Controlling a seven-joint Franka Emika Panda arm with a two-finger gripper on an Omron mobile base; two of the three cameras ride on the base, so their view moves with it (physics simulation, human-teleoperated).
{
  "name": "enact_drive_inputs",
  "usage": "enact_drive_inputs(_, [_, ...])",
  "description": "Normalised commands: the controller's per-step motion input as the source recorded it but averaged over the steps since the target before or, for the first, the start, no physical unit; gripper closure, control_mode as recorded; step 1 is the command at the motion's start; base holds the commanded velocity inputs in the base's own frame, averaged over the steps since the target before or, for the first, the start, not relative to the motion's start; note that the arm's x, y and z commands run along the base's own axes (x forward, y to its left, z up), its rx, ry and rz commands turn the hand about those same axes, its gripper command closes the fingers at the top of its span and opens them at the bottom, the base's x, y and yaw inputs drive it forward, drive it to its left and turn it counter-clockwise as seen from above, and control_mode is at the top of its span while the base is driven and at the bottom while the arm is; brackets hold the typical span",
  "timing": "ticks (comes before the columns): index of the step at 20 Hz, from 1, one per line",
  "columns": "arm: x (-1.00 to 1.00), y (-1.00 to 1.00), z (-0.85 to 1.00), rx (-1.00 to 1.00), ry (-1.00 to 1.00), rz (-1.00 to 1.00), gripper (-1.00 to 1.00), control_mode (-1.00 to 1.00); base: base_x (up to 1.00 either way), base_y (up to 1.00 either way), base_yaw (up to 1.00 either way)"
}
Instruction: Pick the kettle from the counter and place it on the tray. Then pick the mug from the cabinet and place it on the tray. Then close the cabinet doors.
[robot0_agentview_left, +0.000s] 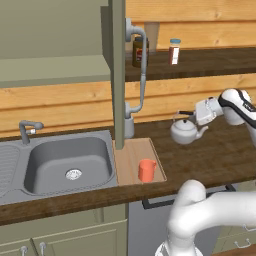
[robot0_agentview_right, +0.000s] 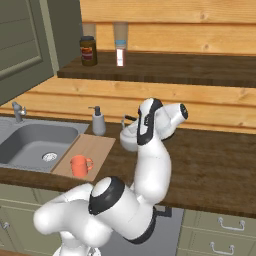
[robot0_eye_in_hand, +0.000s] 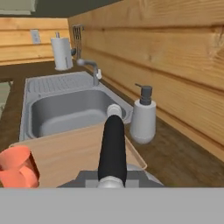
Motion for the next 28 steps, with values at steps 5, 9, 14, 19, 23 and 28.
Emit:
enact_drive_inputs(5, [-0.32,0.48,0.16,0.0,0.0,0.0,1.0,-1.0,0.0,0.0,0.0])
enact_drive_inputs(9, [-0.19,0.58,0.03,0.0,0.0,0.01,1.0,-1.0,0.0,0.0,0.0])
enact_drive_inputs(14, [-0.08,0.6,0.0,0.0,0.0,0.0,1.0,-1.0,0.0,0.0,0.0])
enact_drive_inputs(19, [0.05,0.4,0.0,0.0,0.0,0.0,1.0,-1.0,0.0,0.0,0.0])
enact_drive_inputs(23, [0.21,0.2,0.0,0.0,0.0,0.0,1.0,-1.0,0.0,0.0,0.0])
enact_drive_inputs(28, [0.13,0.19,-0.02,0.0,0.0,0.0,1.0,-1.0,0.0,0.0,0.0])
